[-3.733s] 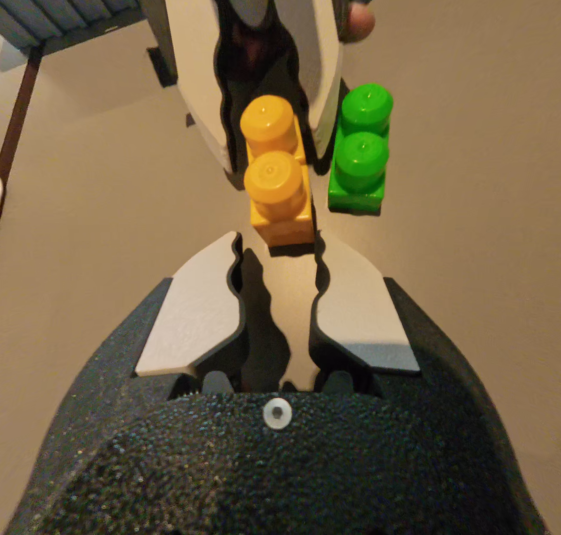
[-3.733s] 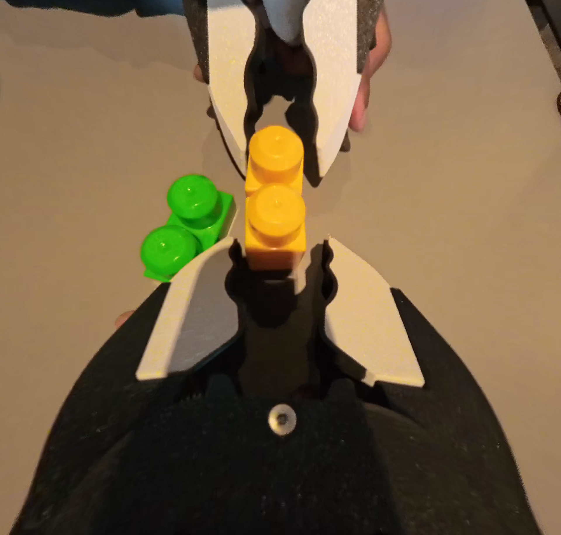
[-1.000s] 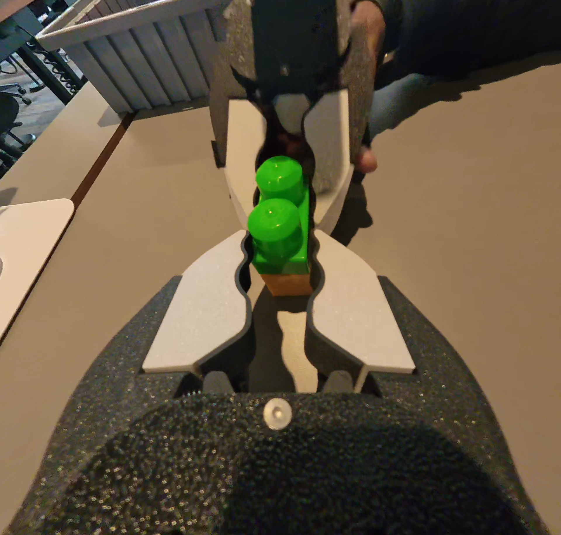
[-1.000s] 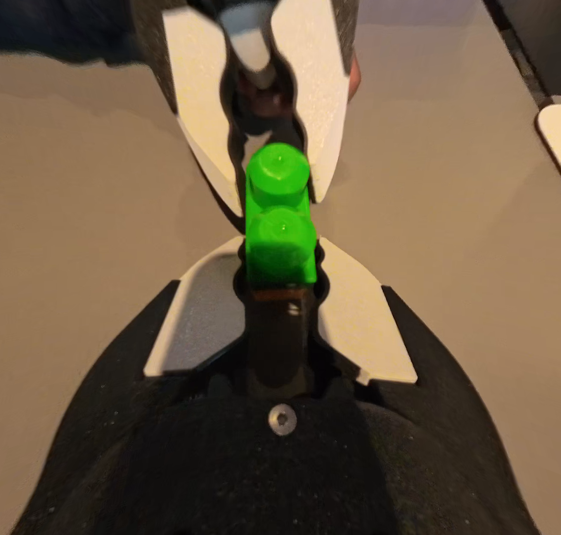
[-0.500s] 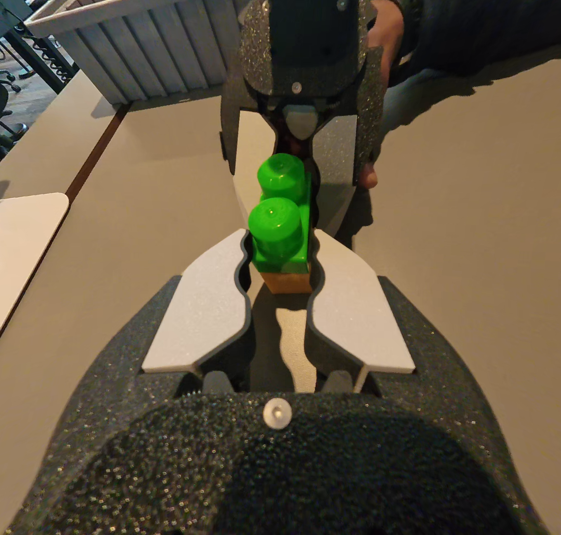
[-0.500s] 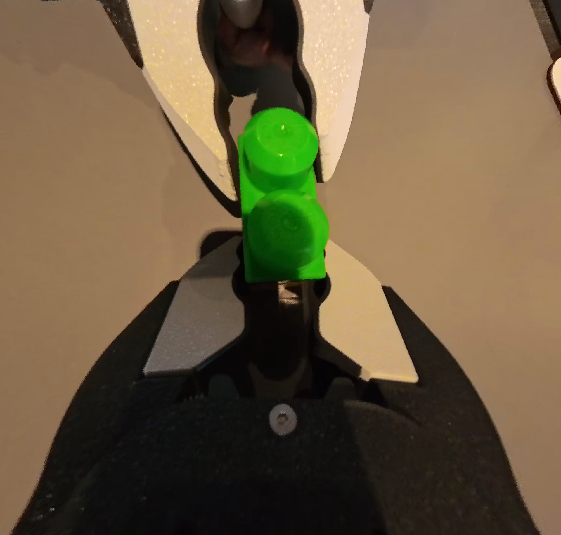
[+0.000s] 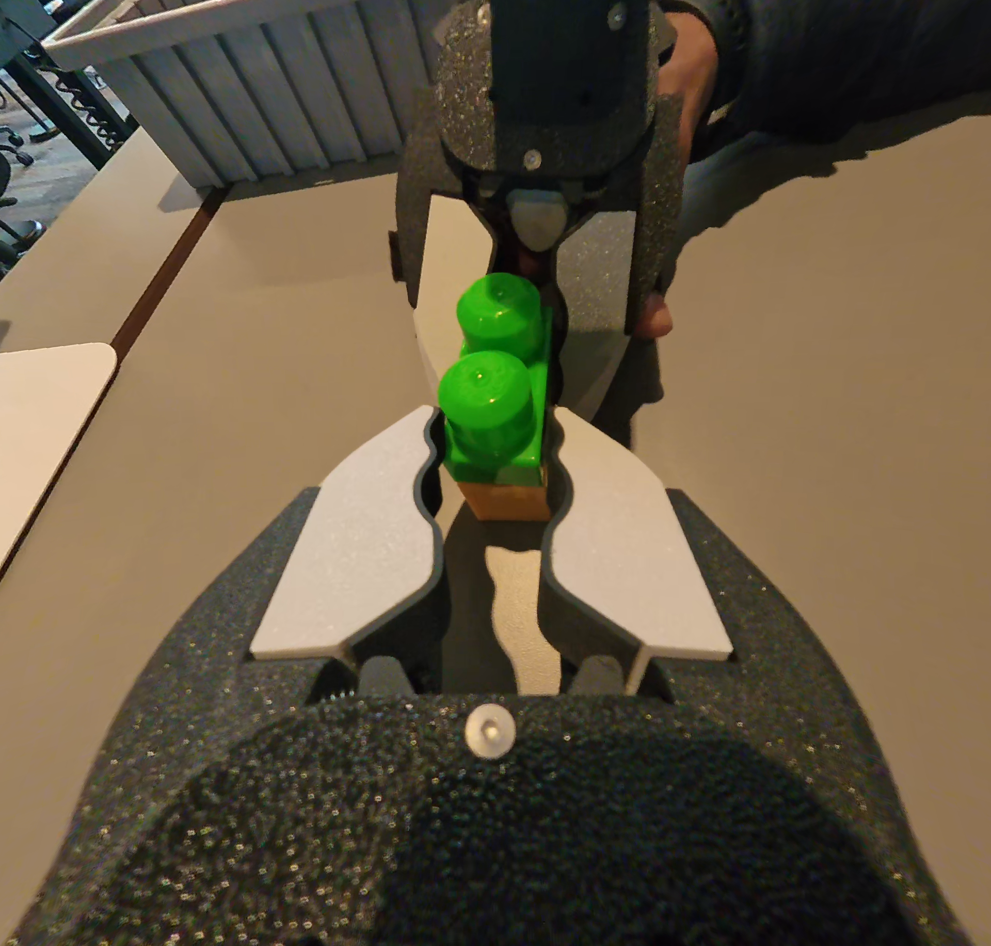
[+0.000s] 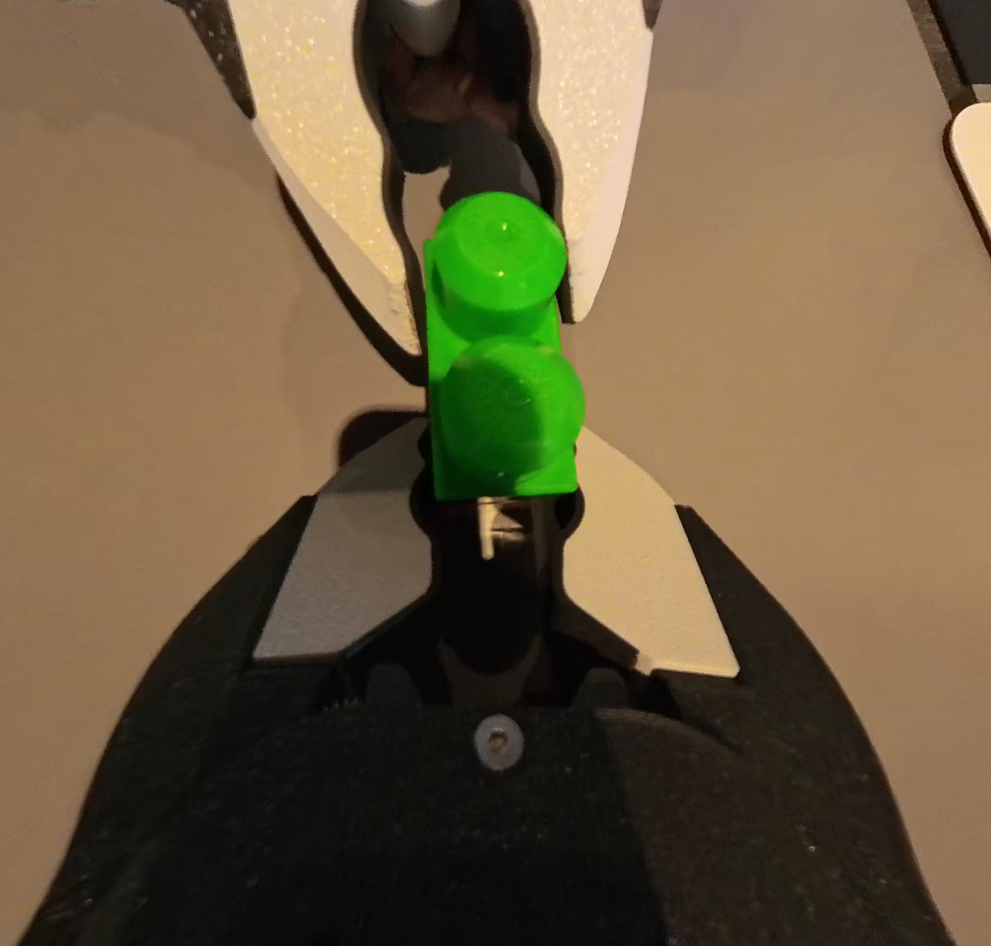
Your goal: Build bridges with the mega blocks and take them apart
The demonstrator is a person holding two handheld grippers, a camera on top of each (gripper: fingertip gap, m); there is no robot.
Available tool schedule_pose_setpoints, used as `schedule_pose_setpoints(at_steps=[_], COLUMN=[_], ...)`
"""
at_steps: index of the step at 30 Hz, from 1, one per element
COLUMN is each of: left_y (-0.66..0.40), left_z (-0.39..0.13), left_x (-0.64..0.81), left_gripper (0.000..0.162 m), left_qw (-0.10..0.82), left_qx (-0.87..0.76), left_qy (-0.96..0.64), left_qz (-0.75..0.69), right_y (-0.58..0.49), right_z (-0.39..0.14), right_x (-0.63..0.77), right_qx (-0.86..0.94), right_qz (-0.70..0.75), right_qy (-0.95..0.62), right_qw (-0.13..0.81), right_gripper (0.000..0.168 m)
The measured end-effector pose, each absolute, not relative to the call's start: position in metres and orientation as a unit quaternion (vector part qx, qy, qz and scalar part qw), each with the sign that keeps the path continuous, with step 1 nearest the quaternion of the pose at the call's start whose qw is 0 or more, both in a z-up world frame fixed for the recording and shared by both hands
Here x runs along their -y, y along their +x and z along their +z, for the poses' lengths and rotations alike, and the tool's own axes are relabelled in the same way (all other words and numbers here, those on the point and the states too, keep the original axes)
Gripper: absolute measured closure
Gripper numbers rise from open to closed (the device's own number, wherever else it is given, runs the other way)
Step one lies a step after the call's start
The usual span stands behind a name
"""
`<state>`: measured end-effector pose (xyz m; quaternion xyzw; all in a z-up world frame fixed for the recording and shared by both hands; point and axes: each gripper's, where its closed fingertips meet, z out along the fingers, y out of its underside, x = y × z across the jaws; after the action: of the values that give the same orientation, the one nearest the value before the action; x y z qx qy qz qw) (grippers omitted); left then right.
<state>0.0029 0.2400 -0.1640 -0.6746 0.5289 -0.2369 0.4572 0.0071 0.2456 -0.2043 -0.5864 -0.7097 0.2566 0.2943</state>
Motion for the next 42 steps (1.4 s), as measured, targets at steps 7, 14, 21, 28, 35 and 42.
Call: schedule_pose_setpoints(at_steps=[7, 14, 21, 28, 35, 42], left_y=[0.003, 0.003, 0.003, 0.004, -0.011, -0.019], left_z=[-0.164, -0.165, -0.165, -0.164, -0.112, -0.114], left_x=[-0.24, -0.24, -0.241, -0.241, -0.237, -0.247], left_gripper=[0.127, 0.127, 0.127, 0.125, 0.11, 0.118], left_qw=[0.455, 0.451, 0.449, 0.481, 0.611, 0.615], left_qx=[-0.531, -0.532, -0.531, -0.529, -0.462, -0.419], left_qy=[-0.677, -0.68, -0.682, -0.669, -0.595, -0.611], left_qz=[-0.231, -0.226, -0.225, -0.202, -0.243, -0.271], right_y=[0.015, 0.011, 0.01, 0.01, 0.021, 0.14], right_z=[-0.187, -0.167, -0.168, -0.167, -0.115, 0.017], right_x=[-0.241, -0.244, -0.244, -0.244, -0.258, -0.316], right_qx=[0.714, 0.685, 0.68, 0.68, 0.619, 0.478], right_qz=[0.302, 0.339, 0.354, 0.337, 0.311, 0.225], right_qy=[-0.537, -0.53, -0.534, -0.537, -0.575, -0.648], right_qw=[0.333, 0.367, 0.358, 0.368, 0.435, 0.549], right_gripper=[0.107, 0.131, 0.131, 0.131, 0.132, 0.132])
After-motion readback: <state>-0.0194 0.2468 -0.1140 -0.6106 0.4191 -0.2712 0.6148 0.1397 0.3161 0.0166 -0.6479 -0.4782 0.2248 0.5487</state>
